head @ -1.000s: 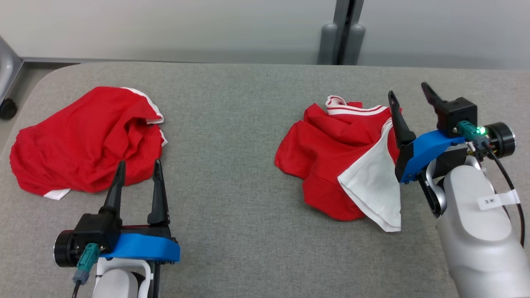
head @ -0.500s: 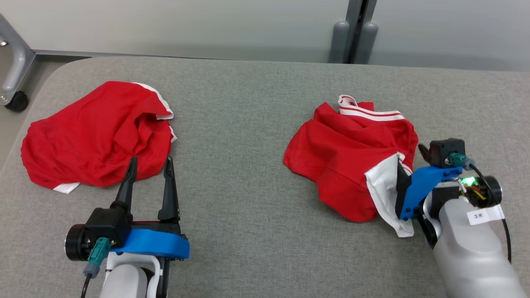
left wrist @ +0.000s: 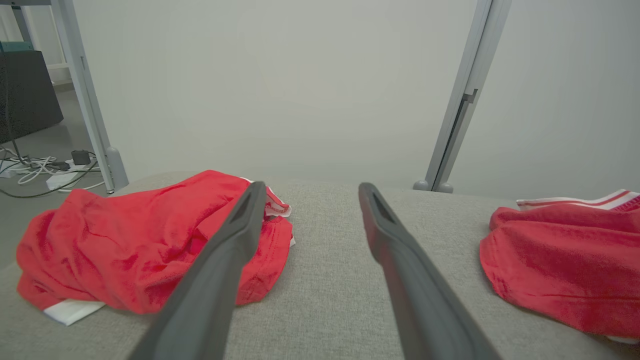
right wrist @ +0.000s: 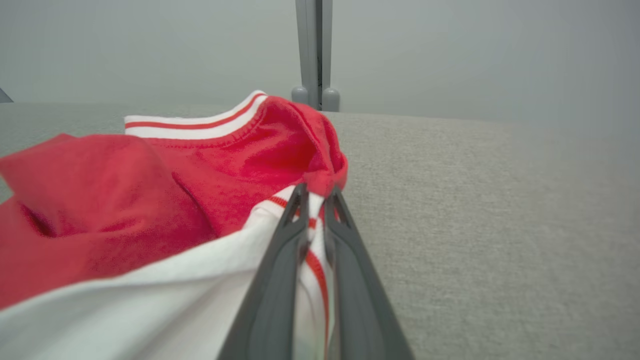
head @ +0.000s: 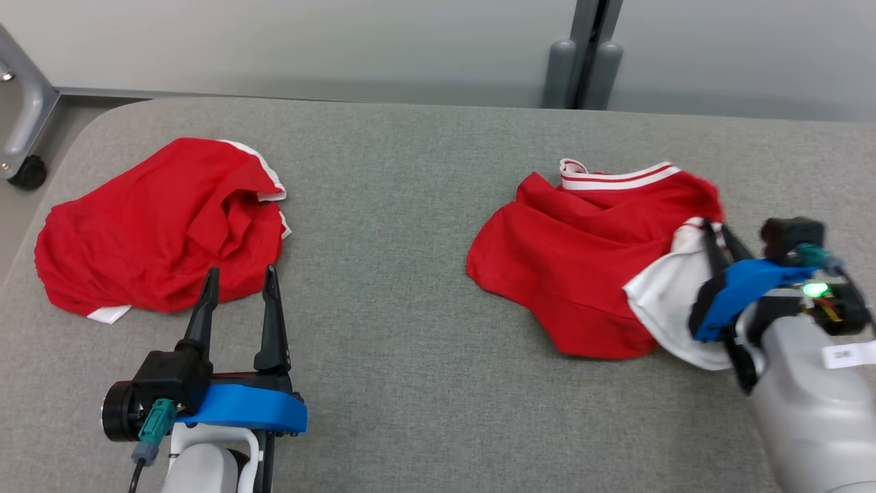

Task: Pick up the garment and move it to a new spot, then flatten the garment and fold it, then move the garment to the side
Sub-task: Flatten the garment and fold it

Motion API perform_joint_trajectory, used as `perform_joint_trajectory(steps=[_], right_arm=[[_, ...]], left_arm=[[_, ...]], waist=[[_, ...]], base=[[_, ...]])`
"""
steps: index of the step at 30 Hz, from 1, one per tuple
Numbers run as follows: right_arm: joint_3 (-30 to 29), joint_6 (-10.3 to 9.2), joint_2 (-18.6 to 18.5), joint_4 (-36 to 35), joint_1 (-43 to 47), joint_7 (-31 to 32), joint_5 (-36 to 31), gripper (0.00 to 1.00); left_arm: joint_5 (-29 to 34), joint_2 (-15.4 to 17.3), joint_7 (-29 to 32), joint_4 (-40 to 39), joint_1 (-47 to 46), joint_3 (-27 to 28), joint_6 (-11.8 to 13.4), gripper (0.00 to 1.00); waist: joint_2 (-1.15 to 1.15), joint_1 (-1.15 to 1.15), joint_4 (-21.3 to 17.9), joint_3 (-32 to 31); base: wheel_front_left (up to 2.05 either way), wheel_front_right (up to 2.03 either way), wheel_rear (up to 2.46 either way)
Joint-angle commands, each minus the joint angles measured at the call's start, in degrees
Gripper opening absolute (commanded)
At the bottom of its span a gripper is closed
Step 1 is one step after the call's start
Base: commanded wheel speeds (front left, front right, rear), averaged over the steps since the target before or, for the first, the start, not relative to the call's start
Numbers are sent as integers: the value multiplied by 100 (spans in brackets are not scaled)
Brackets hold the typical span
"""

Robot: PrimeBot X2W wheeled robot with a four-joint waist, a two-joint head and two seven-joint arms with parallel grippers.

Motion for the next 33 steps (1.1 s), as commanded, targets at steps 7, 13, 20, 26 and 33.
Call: perform_joint_trajectory(steps=[7, 13, 20, 26, 33], right_arm=[[-311, 1, -945, -530, 182, -108, 265, 0], [-652, 1, -1378, -1166, 386, -115, 456, 0], [-428, 1, -958, -2252, 633, -3, 507, 0], [522, 1, -156, -3262, 824, 299, 642, 0], [2016, 1, 429, -3741, 781, 424, 1047, 0]], left_arm=[[36, -8, -28, -54, 79, 84, -1, 100], [52, -8, -28, -61, 145, 143, -22, 100], [21, -6, -28, -70, 188, 161, -28, 100], [-13, -7, -28, -49, 123, 101, -26, 100], [-45, -7, -28, -8, 96, 75, -45, 100]], waist=[[0, 0, -199, -175], [0, 0, -308, -275], [0, 0, -384, -320], [0, 0, -341, -335], [0, 0, -82, -334]], base=[[0, 0, 0], [0, 0, 0], [0, 0, 0], [0, 0, 0], [0, 0, 0]])
